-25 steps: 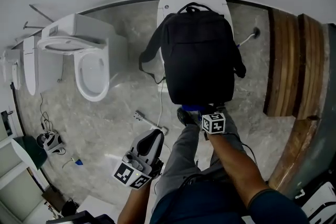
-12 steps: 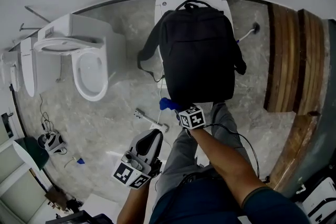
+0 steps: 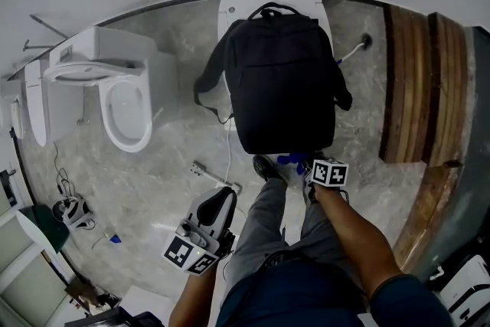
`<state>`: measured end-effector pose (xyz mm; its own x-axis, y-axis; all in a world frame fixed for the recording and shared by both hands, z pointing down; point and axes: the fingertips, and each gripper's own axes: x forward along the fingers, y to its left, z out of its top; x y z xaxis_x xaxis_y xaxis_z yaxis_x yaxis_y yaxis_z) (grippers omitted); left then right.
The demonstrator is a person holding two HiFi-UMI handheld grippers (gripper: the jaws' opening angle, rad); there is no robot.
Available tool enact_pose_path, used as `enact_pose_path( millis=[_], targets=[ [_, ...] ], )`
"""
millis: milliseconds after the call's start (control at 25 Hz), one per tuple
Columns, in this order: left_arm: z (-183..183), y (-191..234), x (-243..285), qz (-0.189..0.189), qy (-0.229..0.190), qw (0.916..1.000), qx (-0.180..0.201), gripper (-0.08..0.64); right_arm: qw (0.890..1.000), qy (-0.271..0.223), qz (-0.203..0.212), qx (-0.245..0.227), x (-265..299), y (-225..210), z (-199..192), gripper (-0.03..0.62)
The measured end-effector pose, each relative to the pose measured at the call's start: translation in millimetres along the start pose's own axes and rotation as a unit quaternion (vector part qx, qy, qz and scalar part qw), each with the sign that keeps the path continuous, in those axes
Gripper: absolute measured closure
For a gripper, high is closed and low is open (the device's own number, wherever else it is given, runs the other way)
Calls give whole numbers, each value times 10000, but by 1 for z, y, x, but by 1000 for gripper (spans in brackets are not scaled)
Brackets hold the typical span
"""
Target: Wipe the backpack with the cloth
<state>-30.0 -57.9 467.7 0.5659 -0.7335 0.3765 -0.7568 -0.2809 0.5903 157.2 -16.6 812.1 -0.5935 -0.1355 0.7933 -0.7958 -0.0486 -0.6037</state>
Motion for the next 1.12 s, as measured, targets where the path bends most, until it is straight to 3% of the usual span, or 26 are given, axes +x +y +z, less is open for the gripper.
enact_pose_path(
  millis=[160,280,360,480,600,760,960,1120],
  targets=[
    [-1,1,5,3,59,10000,9,526,9979,-241,-584,-118,-38,-54,24,552],
    [1,-1,10,22,85,10000,13,526,9925,-699,-953,327,-63,-81,39,552],
    [2,-3,16,24,90,10000,12,526,9852,-1259,-974,644,-76,-90,53,552],
    [3,-6,26,29,92,10000,0,526,9726,-2220,-395,564,-88,-80,103,552],
    [3,-9,36,46,58,10000,-31,528,9682,-2466,404,146,-75,-60,173,552],
    [6,-12,46,106,-23,9999,-80,526,9542,-2778,1109,84,-57,-30,288,552],
    [10,-6,41,340,-182,9991,-165,526,9538,-2667,1359,-257,-37,7,394,552],
    [6,7,32,599,-292,9973,-299,526,9590,-2095,1780,-680,-18,33,442,552]
  ],
)
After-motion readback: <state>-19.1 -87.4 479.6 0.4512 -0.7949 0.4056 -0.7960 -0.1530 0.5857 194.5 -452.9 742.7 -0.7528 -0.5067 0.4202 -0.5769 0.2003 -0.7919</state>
